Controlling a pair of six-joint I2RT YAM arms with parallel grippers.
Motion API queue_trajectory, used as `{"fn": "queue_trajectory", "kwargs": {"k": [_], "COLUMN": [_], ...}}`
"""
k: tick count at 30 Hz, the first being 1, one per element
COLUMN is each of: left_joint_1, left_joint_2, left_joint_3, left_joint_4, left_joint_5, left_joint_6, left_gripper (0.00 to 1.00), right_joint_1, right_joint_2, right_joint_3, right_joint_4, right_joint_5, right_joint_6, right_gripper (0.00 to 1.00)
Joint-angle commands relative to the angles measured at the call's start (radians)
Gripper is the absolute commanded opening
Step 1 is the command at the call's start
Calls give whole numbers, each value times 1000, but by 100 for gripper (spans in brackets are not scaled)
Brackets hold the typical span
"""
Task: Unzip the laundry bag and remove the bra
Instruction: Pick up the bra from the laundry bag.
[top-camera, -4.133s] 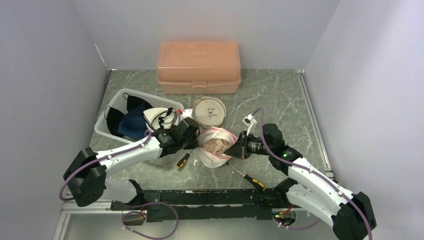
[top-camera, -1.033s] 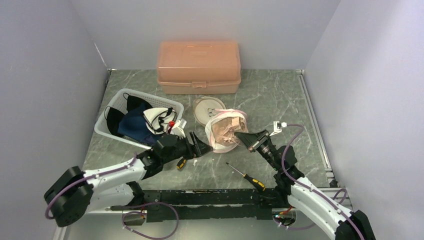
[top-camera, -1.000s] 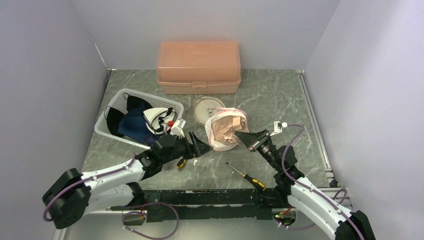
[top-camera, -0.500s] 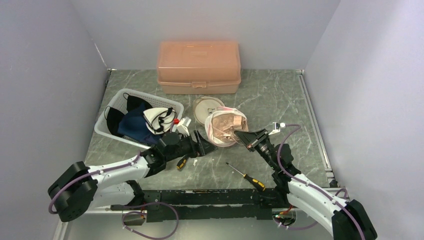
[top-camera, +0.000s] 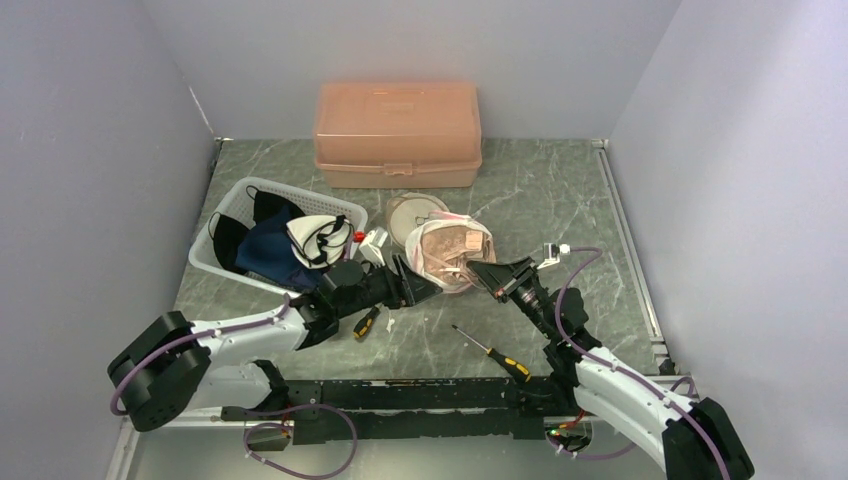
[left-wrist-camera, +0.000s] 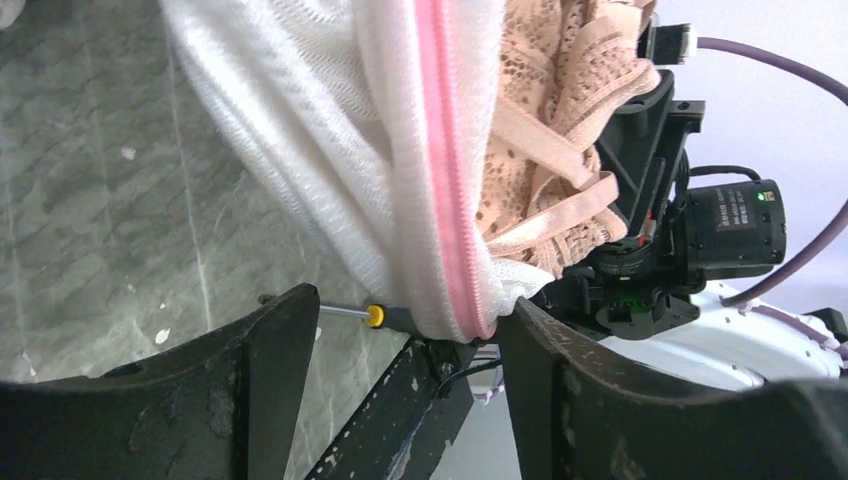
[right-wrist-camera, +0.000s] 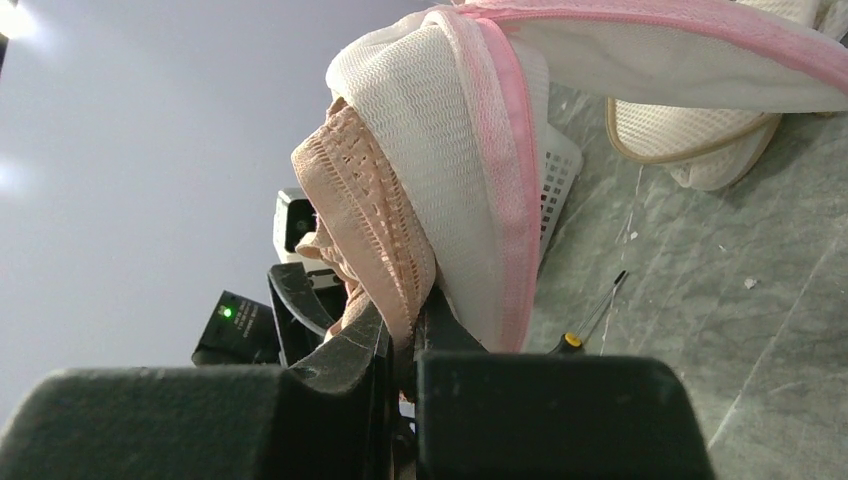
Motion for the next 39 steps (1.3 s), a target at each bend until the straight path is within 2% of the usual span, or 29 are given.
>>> {"fn": "queue_trajectory", "kwargs": {"k": [1, 4, 7, 10, 13, 18, 27, 31, 34, 39], "left_joint_1": [-5, -6, -5, -6, -4, -5, 16, 29, 34, 37], "left_joint_2": [17, 44, 70, 82, 78, 62, 102, 158, 204, 251], "left_joint_3": [51, 58, 55, 52, 44, 63, 39, 52, 39, 55], "left_joint_4": [96, 114, 147, 154, 122, -116, -378, -501, -510, -524], "left_joint_5": [39, 53, 62, 62, 26, -87, -246, -282, -278, -271], "left_joint_6": [0, -3, -9, -9, -3, 19, -13, -40, -51, -38], "left_gripper": [65, 50, 29, 4, 3, 3, 3, 3, 3, 3], "right_joint_1": [-2, -2, -2, -2, -2, -2, -3, -4, -4, -4], "right_joint_2": [2, 6, 1, -7, -23, -55, -7, -62, -113, -101], "right_joint_3": [17, 19, 17, 15, 19, 30, -22, -25, -8, 36], "right_joint_4": [99, 106, 101, 94, 84, 28, 41, -103, -268, -415], "right_joint_5": [-24, -30, -32, -36, -41, -63, -206, -188, -141, -105], "right_joint_6": [17, 20, 20, 20, 19, 7, -3, -60, -111, -166], "right_gripper": [0, 0, 0, 0, 0, 0, 0, 0, 0, 0]}}
